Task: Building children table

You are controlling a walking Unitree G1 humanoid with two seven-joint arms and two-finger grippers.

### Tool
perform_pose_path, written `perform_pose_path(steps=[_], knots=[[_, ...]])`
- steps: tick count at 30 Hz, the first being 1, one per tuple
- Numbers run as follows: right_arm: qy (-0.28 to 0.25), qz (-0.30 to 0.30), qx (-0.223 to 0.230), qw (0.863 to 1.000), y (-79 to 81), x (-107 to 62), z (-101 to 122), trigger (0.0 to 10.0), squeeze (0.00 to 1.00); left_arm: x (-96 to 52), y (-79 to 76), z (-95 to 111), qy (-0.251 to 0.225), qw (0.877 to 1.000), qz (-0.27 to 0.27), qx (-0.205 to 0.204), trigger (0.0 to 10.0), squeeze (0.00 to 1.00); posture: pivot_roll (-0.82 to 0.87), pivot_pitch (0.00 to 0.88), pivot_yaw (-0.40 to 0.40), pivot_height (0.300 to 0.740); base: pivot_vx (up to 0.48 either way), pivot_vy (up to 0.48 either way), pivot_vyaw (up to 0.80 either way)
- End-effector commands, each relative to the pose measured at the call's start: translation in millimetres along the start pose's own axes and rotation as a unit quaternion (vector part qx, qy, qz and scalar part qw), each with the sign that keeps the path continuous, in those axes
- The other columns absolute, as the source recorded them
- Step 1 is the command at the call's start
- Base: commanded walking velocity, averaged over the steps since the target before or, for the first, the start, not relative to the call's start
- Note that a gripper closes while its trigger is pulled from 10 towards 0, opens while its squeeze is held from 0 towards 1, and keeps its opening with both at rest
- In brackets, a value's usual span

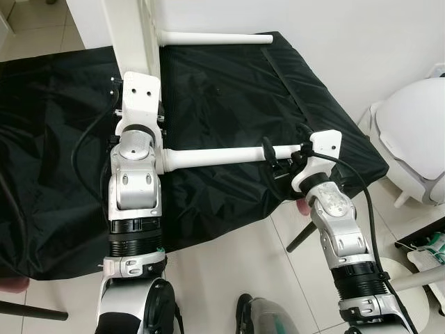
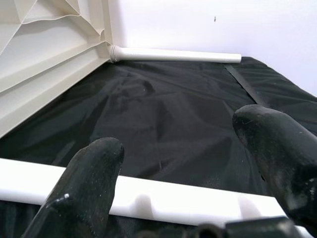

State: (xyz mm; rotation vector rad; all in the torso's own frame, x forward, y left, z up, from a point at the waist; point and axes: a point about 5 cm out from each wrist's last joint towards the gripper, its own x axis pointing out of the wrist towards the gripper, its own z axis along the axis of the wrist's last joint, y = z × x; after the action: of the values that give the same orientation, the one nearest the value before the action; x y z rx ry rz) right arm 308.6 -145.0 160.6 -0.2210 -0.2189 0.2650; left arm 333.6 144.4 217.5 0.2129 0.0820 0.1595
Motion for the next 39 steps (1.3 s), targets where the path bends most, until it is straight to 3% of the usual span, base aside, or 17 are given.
perform_pose_path(steps=[1,13,18,21,23,39], knots=[[0.003,0.004,-0.003,1.000,0.6,-0.1,0.6,10.0,0.00,-15.5,30.2,-20.5,0.071,0.928,0.367,0.017,0.0,0.00,-0.01,0.093,0.015,0.740,0.000,0.000,0.00],[0.004,0.006,-0.004,1.000,0.4,0.2,0.5,10.0,0.00,-24.0,54.3,-24.4,0.080,0.903,0.420,0.033,0.0,0.00,0.00,0.096,0.010,0.740,0.000,0.000,0.00],[0.003,0.010,-0.003,1.000,1.8,2.2,1.2,10.0,0.00,-27.9,84.0,-32.8,0.084,0.887,0.452,0.043,0.0,0.00,0.01,0.095,0.002,0.740,0.000,0.000,0.00],[0.002,0.010,-0.004,1.000,1.4,2.7,1.5,10.0,0.00,-28.6,92.2,-34.3,0.085,0.882,0.461,0.049,0.0,0.00,0.01,0.094,0.001,0.740,0.000,0.000,0.00],[0.001,0.011,-0.006,1.000,0.3,3.5,2.4,10.0,0.00,-33.2,108.1,-37.8,0.089,0.869,0.483,0.059,0.0,0.00,0.00,0.092,-0.001,0.740,0.000,0.000,0.00],[0.000,0.014,-0.012,1.000,-1.8,3.9,3.0,10.0,0.00,-47.4,137.9,-52.1,0.102,0.842,0.522,0.090,0.0,0.00,0.00,0.096,-0.009,0.740,0.000,0.000,0.00]])
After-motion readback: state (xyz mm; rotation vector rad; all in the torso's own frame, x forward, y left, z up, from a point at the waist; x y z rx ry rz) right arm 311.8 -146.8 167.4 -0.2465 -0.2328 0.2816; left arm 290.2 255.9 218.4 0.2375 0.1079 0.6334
